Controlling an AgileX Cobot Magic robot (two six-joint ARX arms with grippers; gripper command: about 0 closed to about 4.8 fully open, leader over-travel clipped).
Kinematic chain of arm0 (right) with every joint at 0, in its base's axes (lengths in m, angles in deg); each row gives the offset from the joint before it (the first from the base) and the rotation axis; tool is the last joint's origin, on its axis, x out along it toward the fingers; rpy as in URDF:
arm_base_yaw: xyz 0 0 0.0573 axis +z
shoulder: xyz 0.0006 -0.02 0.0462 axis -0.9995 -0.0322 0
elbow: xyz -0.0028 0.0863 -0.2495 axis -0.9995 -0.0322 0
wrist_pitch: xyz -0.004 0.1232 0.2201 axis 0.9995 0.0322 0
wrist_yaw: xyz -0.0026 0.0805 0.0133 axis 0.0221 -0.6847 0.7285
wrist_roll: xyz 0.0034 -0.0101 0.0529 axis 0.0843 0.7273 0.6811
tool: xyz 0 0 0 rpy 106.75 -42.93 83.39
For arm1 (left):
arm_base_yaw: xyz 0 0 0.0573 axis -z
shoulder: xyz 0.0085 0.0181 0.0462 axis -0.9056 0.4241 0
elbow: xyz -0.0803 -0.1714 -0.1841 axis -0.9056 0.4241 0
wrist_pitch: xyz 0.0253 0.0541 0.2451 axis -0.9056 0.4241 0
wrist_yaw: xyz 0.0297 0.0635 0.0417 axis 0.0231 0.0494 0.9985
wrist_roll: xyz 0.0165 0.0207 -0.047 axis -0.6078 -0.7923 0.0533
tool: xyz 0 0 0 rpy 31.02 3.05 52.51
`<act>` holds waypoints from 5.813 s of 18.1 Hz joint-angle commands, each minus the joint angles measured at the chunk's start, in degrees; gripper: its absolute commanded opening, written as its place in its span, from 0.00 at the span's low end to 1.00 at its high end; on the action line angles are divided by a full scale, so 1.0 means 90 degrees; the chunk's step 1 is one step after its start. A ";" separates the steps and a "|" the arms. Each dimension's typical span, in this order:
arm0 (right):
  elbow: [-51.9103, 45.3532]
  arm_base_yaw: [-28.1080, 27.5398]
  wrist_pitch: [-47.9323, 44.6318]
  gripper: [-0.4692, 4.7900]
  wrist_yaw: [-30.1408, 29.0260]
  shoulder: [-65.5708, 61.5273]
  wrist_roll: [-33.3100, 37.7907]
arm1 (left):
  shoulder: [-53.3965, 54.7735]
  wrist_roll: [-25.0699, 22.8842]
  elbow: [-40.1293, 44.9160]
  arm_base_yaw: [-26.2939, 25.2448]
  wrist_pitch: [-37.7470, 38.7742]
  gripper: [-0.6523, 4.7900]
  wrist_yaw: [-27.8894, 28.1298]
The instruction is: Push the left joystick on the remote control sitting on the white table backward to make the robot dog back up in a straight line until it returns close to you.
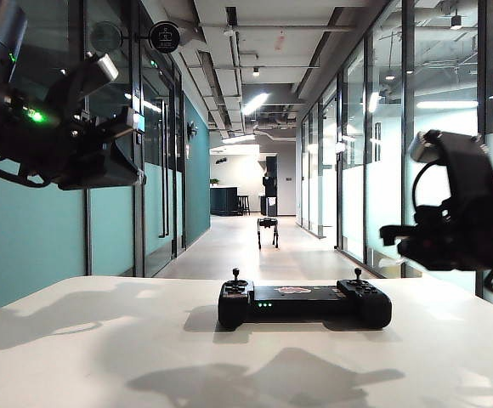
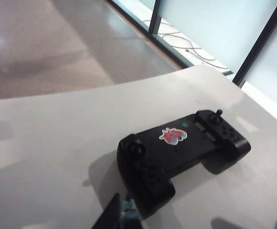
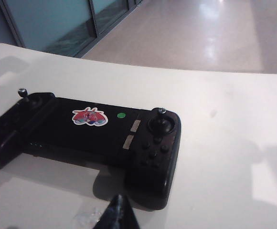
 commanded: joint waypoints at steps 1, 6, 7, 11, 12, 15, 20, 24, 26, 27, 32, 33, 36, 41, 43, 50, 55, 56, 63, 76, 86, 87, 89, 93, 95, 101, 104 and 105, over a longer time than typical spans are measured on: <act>0.0223 0.0002 -0.0124 0.08 0.0005 -0.0204 0.0051 | 0.0034 -0.0029 -0.0022 0.0007 -0.0058 0.11 -0.0041; 0.0629 0.0002 -0.0080 0.17 -0.0151 -0.0680 0.0170 | 0.0085 -0.0029 -0.0022 0.0007 -0.0058 0.11 -0.0044; 0.0690 0.0002 -0.0029 0.33 -0.0194 -0.0746 0.0170 | 0.0085 -0.0029 -0.0022 0.0007 -0.0058 0.11 -0.0044; 0.0852 0.0002 0.0267 0.50 -0.0041 -0.0840 0.0168 | 0.0087 -0.0029 -0.0022 0.0007 -0.0058 0.11 -0.0041; 0.0879 0.0002 0.0350 0.50 0.0005 -0.0865 0.0170 | 0.0087 -0.0029 -0.0022 0.0007 -0.0058 0.11 -0.0041; 0.1056 0.0002 0.0729 0.69 0.0058 -0.0867 0.0170 | 0.0087 -0.0027 -0.0022 0.0007 -0.0058 0.11 -0.0044; 0.1256 0.0005 0.0882 0.75 0.0362 -0.0957 0.0287 | 0.0087 -0.0027 -0.0019 0.0007 -0.0058 0.11 -0.0044; 0.1562 0.0007 0.1205 0.75 0.0350 -0.1088 0.0313 | 0.0087 -0.0027 -0.0022 0.0007 -0.0058 0.11 -0.0046; 0.1647 0.0056 0.1294 0.75 0.0389 -0.1134 0.0318 | 0.0087 -0.0027 -0.0019 0.0007 -0.0056 0.11 -0.0044; 0.1683 0.0080 0.1336 0.75 0.0406 -0.1158 0.0318 | 0.0087 -0.0029 -0.0019 0.0007 -0.0058 0.11 -0.0044; 0.1897 0.0211 0.1503 0.71 0.0741 -0.1396 0.0447 | 0.0087 -0.0027 -0.0019 0.0007 -0.0056 0.11 -0.0049; 0.1948 0.0211 0.1591 0.71 0.0794 -0.1413 0.0459 | 0.0087 -0.0027 -0.0019 0.0007 -0.0056 0.11 -0.0049; 0.2096 0.0211 0.1732 0.71 0.0792 -0.1501 0.0457 | 0.0087 -0.0027 -0.0019 0.0007 -0.0056 0.11 -0.0049; 0.2198 0.0209 0.1953 0.71 0.0911 -0.1503 0.0457 | 0.0087 -0.0027 -0.0019 0.0007 -0.0056 0.11 -0.0068; 0.2266 0.0209 0.2127 0.71 0.0911 -0.1503 0.0457 | 0.0087 -0.0027 -0.0019 0.0007 -0.0056 0.11 -0.0068; 0.2484 0.0206 0.2543 0.71 0.0913 -0.1549 0.0457 | 0.0087 -0.0027 -0.0019 0.0007 -0.0056 0.11 -0.0068; 0.2701 0.0192 0.2832 0.70 0.0911 -0.1554 0.0457 | 0.0087 -0.0027 -0.0019 0.0007 -0.0056 0.11 -0.0068; 0.2720 0.0192 0.2943 0.71 0.0913 -0.1554 0.0457 | 0.0087 -0.0027 -0.0019 0.0007 -0.0056 0.11 -0.0068; 0.2783 0.0189 0.2917 0.65 0.0913 -0.1702 0.0459 | 0.0087 -0.0027 -0.0019 0.0007 -0.0056 0.11 -0.0068; 0.2783 0.0403 0.2922 0.36 0.1338 -0.1698 0.0658 | 0.0087 -0.0032 -0.0022 0.0007 -0.0056 0.11 -0.0075; 0.2783 0.0517 0.2914 0.36 0.1872 -0.1698 0.0838 | 0.1557 -0.0435 -0.1753 0.0007 0.0857 0.11 -0.1073; 0.2781 0.0517 0.2917 0.36 0.1902 -0.1695 0.0840 | 0.1797 -0.0437 -0.1943 0.0007 0.0877 0.11 -0.1251; 0.2783 0.0517 0.2868 0.36 0.1914 -0.1695 0.0848 | 0.2237 -0.0437 -0.2249 0.0007 0.0857 0.11 -0.1401; 0.2783 0.0517 0.2856 0.36 0.2038 -0.1695 0.0959 | 0.2902 -0.0605 -0.2732 0.0005 0.0886 0.11 -0.1423; 0.2783 0.0517 0.2856 0.36 0.2035 -0.1695 0.0959 | 0.3179 -0.0675 -0.3075 0.0005 0.1010 0.11 -0.1549; 0.2781 0.0517 0.2849 0.36 0.2030 -0.1695 0.0957 | 0.4014 -0.0743 -0.4078 0.0005 0.1343 0.11 -0.1804; 0.2783 0.0517 0.2846 0.36 0.2028 -0.1695 0.0957 | 0.4289 -0.1071 -0.4607 0.0002 0.2052 0.11 -0.1819; 0.2783 0.0517 0.2844 0.36 0.2028 -0.1695 0.0957 | 0.4337 -0.1183 -0.4736 0.0002 0.2237 0.11 -0.1824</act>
